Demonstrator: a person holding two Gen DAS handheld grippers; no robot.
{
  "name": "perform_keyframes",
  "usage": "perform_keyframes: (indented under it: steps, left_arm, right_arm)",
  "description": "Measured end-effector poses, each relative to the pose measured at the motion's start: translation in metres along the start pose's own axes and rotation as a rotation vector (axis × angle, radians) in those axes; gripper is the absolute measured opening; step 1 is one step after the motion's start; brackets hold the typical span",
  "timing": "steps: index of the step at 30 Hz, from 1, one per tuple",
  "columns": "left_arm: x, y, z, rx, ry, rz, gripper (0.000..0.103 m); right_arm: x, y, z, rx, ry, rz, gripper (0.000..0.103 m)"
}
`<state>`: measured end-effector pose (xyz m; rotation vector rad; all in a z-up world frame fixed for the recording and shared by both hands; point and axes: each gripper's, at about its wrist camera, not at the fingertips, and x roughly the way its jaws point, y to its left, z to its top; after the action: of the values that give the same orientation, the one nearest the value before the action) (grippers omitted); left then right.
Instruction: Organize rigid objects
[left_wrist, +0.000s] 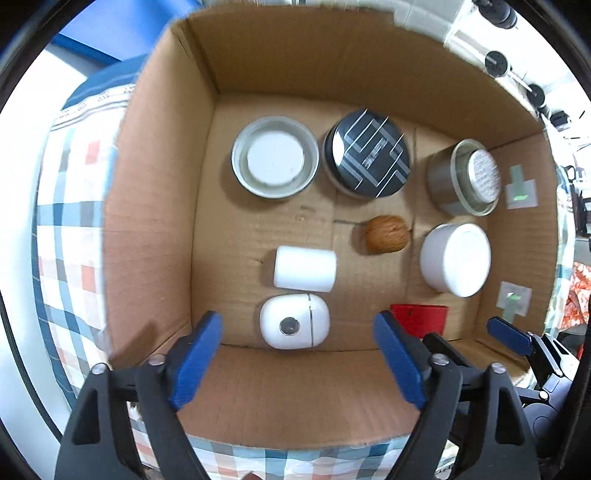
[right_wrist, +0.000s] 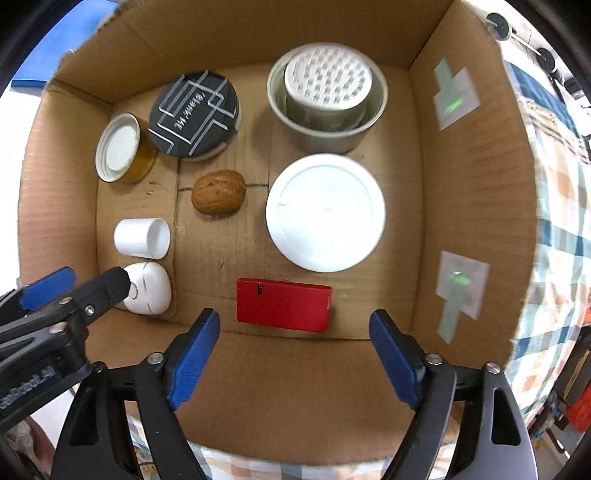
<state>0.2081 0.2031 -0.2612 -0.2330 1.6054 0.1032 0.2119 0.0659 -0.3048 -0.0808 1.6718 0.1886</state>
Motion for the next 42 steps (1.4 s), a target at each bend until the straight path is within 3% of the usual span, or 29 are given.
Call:
perform_keyframes:
  steps: [1, 4, 14, 26, 34, 42]
  left_arm:
    - [-0.004, -0.001, 0.0, 0.0, -0.01, 0.003, 0.087]
    - [-0.018, -0.003, -0.005, 0.003, -0.04, 0.007, 0.103]
    - [-0.072, -0.008, -0.039, 0.001, -0.159, 0.015, 0.103]
    - [-0.183, -0.034, -0.121, 0.028, -0.424, 0.031, 0.103]
    - [-0.229, -0.043, -0.163, 0.033, -0.502, 0.018, 0.103]
    - [-0.269, -0.043, -0.189, 0.033, -0.59, 0.03, 0.103]
  right_arm:
    - [-0.005, 0.0, 0.003, -0.004, -0.006, -0.006, 0.093]
    - [-0.017, -0.001, 0.0, -0.017, -0.026, -0.013, 0.103]
    - [-0.072, -0.015, -0.023, -0.038, -0.116, -0.009, 0.103]
    - [-0.2, -0.043, -0.109, -0.043, -0.346, 0.005, 0.103]
    - [-0.279, -0.059, -0.169, -0.032, -0.501, 0.01, 0.103]
    - [-0.325, -0.059, -0.203, -0.038, -0.604, 0.004, 0.103]
